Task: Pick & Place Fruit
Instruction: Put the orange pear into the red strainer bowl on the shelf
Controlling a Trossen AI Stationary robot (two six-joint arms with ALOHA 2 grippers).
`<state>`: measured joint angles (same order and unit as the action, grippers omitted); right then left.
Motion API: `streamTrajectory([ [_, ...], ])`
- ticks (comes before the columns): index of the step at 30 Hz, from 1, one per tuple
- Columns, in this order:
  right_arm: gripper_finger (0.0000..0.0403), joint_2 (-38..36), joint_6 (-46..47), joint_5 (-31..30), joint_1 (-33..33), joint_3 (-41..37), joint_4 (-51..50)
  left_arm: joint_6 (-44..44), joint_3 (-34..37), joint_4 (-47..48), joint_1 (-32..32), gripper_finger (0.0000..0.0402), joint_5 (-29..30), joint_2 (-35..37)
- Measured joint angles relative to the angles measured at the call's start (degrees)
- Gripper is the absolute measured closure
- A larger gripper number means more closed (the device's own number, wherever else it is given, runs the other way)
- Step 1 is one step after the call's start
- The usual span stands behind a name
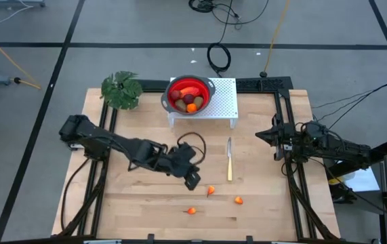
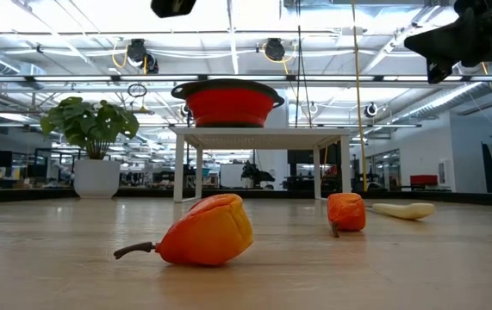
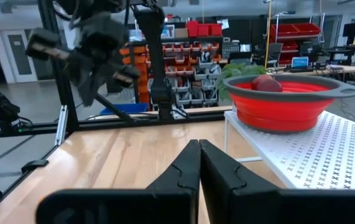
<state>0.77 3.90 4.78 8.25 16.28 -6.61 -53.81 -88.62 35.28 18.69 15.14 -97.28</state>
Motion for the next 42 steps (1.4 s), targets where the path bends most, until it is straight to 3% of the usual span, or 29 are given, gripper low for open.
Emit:
streamTrajectory([
  [8, 0.0403, -0.5, 0.0, 0.0, 0.0, -0.3, -0.2, -13.1, 0.0, -1.8, 4.1, 0.0401, -4.3, -5.9],
  [17, 0.0403, -0.5, 0.0, 0.0, 0.0, -0.4, -1.4, -17.5, -0.3, -6.8, 8.2, 0.0401, -4.9, -12.1],
  [26, 0.0403, -0.5, 0.0, 0.0, 0.0, -0.4, -1.6, -16.6, -16.4, 11.9, 9.7, 0.0402, -6.2, -21.6],
  [32, 0.0403, -0.5, 0.0, 0.0, 0.0, -0.4, -1.6, -13.6, -25.1, 17.6, 10.0, 0.0402, -8.6, -27.0],
  [42, 0.0403, -0.5, 0.0, 0.2, 0.0, -0.4, -1.7, -13.9, -27.2, 19.0, 12.3, 0.0402, -12.6, -32.2],
])
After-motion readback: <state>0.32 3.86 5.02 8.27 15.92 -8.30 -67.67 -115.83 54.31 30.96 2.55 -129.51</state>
